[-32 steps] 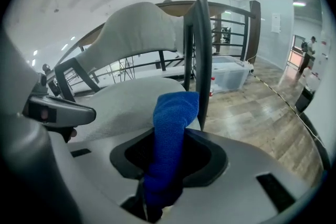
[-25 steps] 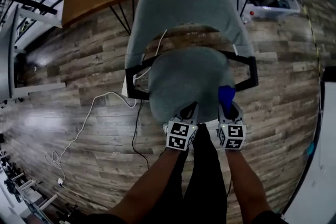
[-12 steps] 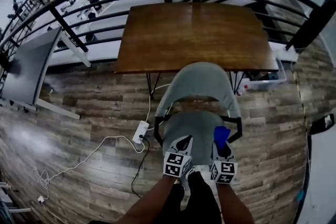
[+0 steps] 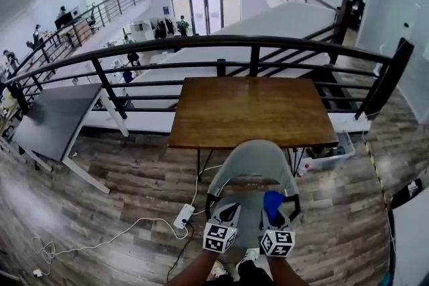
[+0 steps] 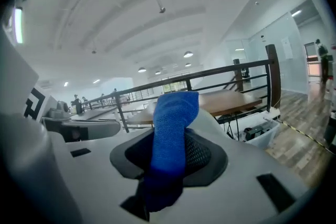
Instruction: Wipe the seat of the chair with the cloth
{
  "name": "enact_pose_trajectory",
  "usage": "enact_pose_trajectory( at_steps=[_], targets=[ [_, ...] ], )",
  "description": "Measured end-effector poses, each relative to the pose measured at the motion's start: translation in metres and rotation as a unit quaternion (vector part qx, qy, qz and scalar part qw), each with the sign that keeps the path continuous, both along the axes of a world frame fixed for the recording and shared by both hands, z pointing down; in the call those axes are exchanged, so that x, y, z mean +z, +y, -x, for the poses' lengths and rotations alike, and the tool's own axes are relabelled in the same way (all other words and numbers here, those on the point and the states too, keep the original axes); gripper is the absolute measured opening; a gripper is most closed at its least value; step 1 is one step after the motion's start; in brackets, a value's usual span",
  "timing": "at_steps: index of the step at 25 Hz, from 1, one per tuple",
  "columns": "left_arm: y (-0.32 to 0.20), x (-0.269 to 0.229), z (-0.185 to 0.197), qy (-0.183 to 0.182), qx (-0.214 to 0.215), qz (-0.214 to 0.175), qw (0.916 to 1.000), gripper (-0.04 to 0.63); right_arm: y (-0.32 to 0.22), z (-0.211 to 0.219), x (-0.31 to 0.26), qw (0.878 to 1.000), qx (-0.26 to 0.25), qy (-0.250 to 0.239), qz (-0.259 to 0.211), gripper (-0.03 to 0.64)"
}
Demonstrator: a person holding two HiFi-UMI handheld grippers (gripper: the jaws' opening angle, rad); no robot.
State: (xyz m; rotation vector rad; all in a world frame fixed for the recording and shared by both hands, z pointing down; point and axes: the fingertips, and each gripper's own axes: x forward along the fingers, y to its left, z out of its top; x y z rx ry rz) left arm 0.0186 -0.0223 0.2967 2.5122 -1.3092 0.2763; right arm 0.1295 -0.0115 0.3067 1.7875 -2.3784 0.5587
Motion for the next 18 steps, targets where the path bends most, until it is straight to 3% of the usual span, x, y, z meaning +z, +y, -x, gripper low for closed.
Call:
enact_pose_trajectory(
  at_steps=[4, 9, 18],
  targets=[
    [0.009, -0.043, 0.015, -0.008, 0.005, -0.052, 0.9986, 0.002, 0.008, 0.015, -0.033, 0.999, -0.018, -0.012, -0.028, 0.140],
    [0.026, -0.073, 0.027, -0.002, 0.008, -0.082, 0.9966, 0.002, 0.029, 0.036, -0.070, 0.996, -0.049, 0.016, -0.070, 0.140],
    [0.043, -0.094, 0.017, -0.014, -0.011, -0.087, 0.9960, 0.002, 0.036, 0.033, -0.097, 0.989, -0.101, 0.036, -0.105, 0.140]
  ],
)
